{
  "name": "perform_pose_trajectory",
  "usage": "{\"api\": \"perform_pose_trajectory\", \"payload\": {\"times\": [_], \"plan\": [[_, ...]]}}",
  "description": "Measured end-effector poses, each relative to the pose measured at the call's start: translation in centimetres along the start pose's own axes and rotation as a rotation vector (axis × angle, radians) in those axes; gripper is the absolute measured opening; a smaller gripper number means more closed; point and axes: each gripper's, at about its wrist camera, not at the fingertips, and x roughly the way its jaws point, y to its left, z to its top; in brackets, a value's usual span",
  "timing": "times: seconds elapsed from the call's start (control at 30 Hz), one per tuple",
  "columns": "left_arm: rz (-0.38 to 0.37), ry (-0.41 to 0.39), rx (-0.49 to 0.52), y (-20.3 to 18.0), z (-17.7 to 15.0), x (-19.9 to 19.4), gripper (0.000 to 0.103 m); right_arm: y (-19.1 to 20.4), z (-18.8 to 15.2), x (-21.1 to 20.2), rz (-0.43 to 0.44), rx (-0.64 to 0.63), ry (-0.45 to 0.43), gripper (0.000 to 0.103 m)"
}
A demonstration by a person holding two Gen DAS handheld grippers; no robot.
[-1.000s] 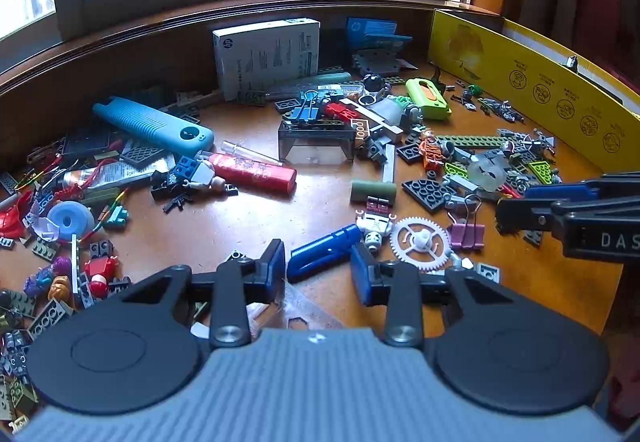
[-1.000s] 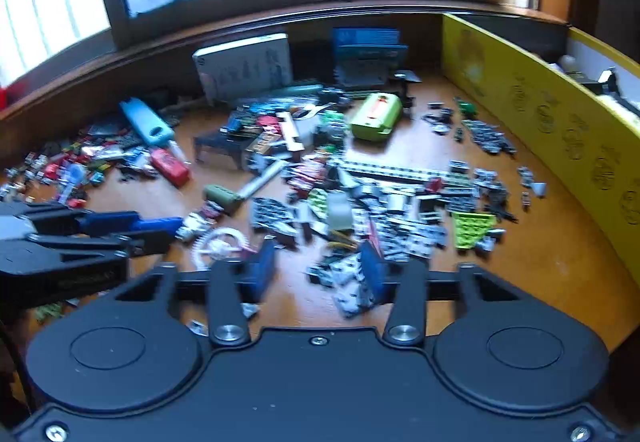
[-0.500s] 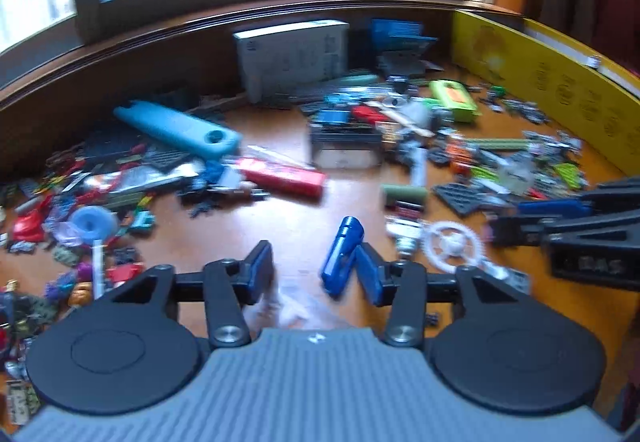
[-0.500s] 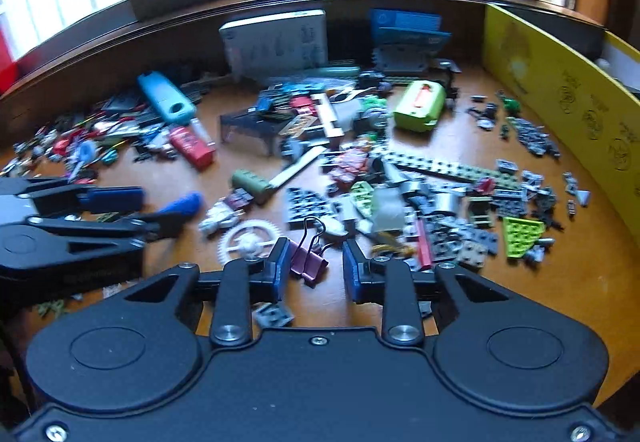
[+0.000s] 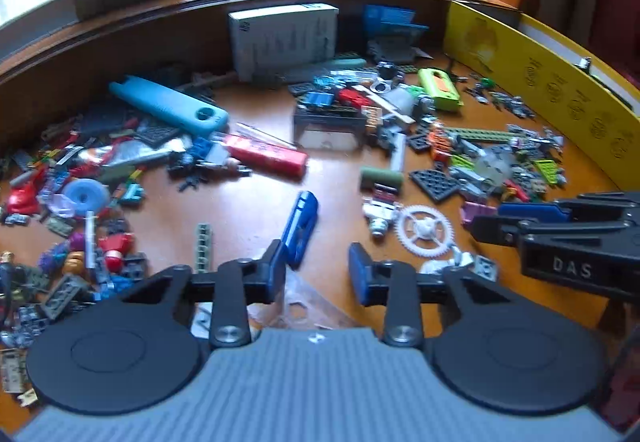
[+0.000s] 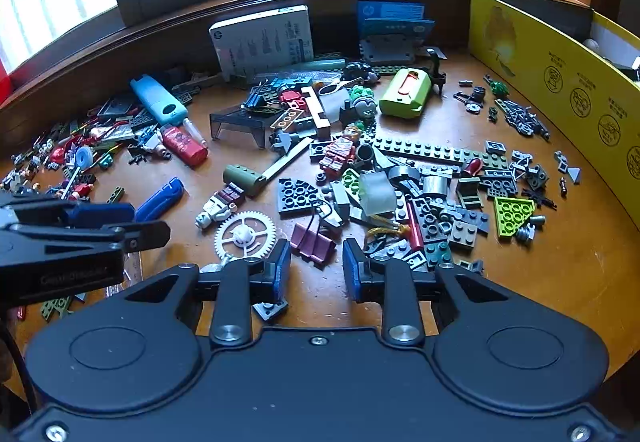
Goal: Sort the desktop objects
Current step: 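Move the right tool toward the purple binder clip while the left tool approaches the blue marker, then close the right tool on the purple binder clip while the left tool grasps the blue marker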
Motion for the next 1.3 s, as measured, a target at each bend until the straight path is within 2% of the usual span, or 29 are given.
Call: {"api": "perform_pose_trajectory", "payload": {"times": [0.13,0.23,0.4,0.5,0.6,0.7,0.87,0.93,1.0,1.23,1.3], "plan": [[-0.093,-0.017,-0.003,-0.7,0.2,0.5,0.038,-0.2,-0.1,-0.1,0.001,0.002,-0.003,0.027],[-0.138,-0.030,0.013,-1.2,0.2,0.3,0.048,-0.2,-0.1,-0.1,-0.004,0.001,-0.004,0.027],[-0.096,-0.091,0.115,-1.0,0.6,-0.5,0.064,-0.6,-0.2,-0.3,0.001,0.012,-0.006,0.027],[-0.098,-0.115,0.210,-0.4,1.3,0.1,0.074,-0.6,-0.3,-0.4,0.006,0.012,-0.007,0.027],[-0.126,-0.109,0.291,0.0,2.0,1.4,0.074,-0.6,-0.4,-0.5,0.009,0.013,-0.008,0.027],[-0.154,-0.062,0.346,0.3,2.0,2.9,0.072,-0.6,-0.2,-0.4,0.013,0.014,-0.006,0.027],[-0.191,-0.070,0.384,0.5,1.9,3.0,0.072,-0.1,0.0,-0.2,0.017,0.008,-0.016,0.027],[-0.206,-0.064,0.379,0.7,2.0,3.1,0.066,0.0,0.0,0.1,0.017,0.009,-0.015,0.027],[-0.233,-0.051,0.354,1.0,2.1,3.1,0.053,0.2,0.1,0.4,0.014,0.008,-0.019,0.027],[-0.242,-0.053,0.337,0.9,1.9,3.0,0.045,0.5,0.1,0.7,0.001,-0.007,-0.035,0.029],[-0.242,-0.060,0.334,0.9,1.8,2.9,0.034,0.5,0.2,0.8,-0.004,-0.007,-0.034,0.029]]}}
